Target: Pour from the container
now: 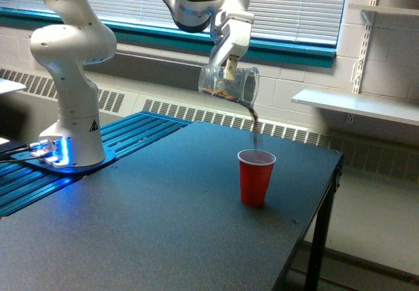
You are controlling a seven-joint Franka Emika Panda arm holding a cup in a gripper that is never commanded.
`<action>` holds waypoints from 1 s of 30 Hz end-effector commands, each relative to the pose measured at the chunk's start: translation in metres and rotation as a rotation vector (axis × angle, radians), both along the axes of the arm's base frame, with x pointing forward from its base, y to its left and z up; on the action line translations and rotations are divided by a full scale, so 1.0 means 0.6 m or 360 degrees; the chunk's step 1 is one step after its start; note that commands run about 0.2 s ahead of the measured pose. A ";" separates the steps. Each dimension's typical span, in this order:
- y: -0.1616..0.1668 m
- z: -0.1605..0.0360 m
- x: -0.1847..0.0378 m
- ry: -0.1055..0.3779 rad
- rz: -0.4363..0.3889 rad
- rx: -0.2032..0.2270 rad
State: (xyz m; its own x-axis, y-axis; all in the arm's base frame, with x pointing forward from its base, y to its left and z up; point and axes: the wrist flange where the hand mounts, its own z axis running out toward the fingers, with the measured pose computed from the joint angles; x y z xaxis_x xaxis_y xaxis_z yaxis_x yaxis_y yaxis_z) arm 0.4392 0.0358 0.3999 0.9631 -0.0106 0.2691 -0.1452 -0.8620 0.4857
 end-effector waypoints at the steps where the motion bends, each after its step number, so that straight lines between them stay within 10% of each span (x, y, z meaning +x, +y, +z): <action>1: 0.008 0.006 0.005 0.0025 0.0042 -0.0041; 30: 0.014 0.011 0.013 0.0094 0.0097 -0.0081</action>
State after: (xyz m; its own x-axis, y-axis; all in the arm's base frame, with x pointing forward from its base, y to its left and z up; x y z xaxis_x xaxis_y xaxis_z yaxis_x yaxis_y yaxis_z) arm 0.4472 0.0413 0.4055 0.9743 0.0384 0.2219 -0.0886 -0.8405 0.5345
